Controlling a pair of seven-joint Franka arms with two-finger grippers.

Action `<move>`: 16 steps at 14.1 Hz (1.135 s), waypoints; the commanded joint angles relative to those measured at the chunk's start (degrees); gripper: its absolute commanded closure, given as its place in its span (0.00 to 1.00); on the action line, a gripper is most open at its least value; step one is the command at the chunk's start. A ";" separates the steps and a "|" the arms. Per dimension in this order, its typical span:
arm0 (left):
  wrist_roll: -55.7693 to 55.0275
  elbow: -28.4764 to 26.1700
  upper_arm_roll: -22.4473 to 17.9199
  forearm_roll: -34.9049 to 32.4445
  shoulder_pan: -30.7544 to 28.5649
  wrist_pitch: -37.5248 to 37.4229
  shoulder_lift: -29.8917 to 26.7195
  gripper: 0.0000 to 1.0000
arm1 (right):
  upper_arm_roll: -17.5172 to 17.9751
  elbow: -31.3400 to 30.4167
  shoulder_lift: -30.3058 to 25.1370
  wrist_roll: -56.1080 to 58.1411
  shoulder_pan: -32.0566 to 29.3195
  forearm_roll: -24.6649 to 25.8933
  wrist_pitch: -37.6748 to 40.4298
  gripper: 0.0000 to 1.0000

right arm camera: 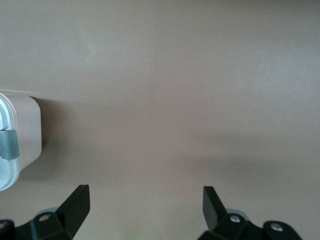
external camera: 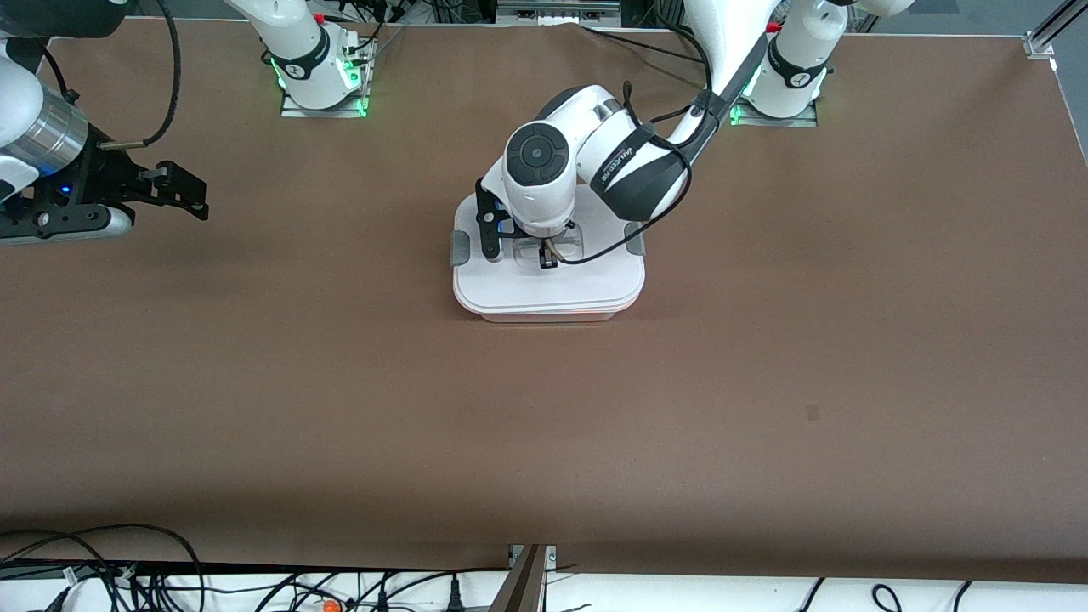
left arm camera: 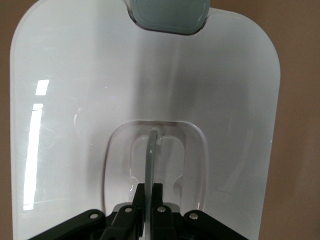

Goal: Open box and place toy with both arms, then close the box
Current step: 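Press the lid down onto the box with the left gripper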

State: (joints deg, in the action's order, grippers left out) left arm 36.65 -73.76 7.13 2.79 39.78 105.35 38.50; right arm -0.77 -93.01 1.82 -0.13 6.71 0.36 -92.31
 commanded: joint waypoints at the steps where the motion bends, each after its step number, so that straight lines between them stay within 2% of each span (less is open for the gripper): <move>1: 0.18 0.81 -1.06 0.46 0.65 3.37 2.54 1.00 | 0.86 0.46 0.46 0.74 -0.74 0.52 0.11 0.00; 12: 0.88 0.90 -0.89 -6.13 2.85 3.72 3.07 1.00 | 0.95 0.46 0.20 0.39 -0.65 -0.01 1.69 0.00; 16: -0.17 0.99 -0.45 -5.78 2.85 3.37 2.28 1.00 | 0.95 0.46 0.11 0.48 -0.65 -0.10 1.87 0.00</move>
State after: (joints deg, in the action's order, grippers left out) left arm 36.89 -73.63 6.85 -1.57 41.84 105.98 38.63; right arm -0.52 -93.00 2.32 -0.02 6.72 0.36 -91.41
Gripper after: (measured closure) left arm 0.930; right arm 0.000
